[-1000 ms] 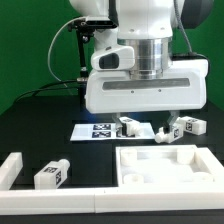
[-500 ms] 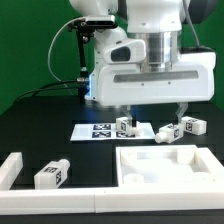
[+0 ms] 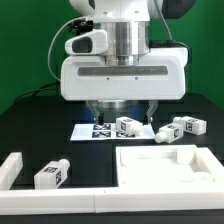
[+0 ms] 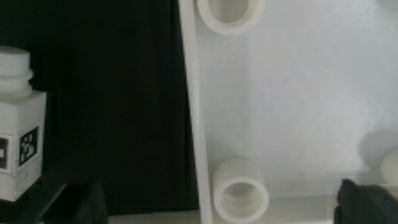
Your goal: Assemble one leg
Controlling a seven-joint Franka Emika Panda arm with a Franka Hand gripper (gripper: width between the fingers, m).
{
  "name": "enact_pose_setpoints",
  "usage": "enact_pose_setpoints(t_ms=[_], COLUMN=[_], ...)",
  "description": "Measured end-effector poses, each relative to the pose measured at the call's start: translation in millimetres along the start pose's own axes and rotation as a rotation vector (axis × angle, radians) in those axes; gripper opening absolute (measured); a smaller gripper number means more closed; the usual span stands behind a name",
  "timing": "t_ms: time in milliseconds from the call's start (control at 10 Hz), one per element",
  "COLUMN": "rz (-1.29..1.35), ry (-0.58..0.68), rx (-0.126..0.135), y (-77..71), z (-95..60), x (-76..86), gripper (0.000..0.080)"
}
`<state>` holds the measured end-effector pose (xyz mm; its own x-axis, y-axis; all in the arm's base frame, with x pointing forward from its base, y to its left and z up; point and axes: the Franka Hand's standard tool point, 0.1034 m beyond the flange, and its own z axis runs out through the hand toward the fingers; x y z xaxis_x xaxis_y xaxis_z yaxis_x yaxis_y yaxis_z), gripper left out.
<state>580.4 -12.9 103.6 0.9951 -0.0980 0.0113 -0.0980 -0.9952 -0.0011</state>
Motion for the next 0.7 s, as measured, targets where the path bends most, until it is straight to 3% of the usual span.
enact_pose_setpoints(t_ms=[200,300,400,500,600,700], rz=[0.003,0.053,0.097,0.116,0.119,0.114], ry=[-0.01,-0.029,-0.021,-0.02,-0.022,-0.021], rx=[0.008,0.022,0.015,0.006,0.002,0.003], y=[5.7,32.7,61.2,79.2,86.3,83.5], z=[1.4,2.3,4.4,12.3,16.8,16.2], x=[1.1,12.4,27.4,35.4,37.0,37.1], gripper=[0.0649,0.0649,0.0649,0.0649,0.0649,0.0649])
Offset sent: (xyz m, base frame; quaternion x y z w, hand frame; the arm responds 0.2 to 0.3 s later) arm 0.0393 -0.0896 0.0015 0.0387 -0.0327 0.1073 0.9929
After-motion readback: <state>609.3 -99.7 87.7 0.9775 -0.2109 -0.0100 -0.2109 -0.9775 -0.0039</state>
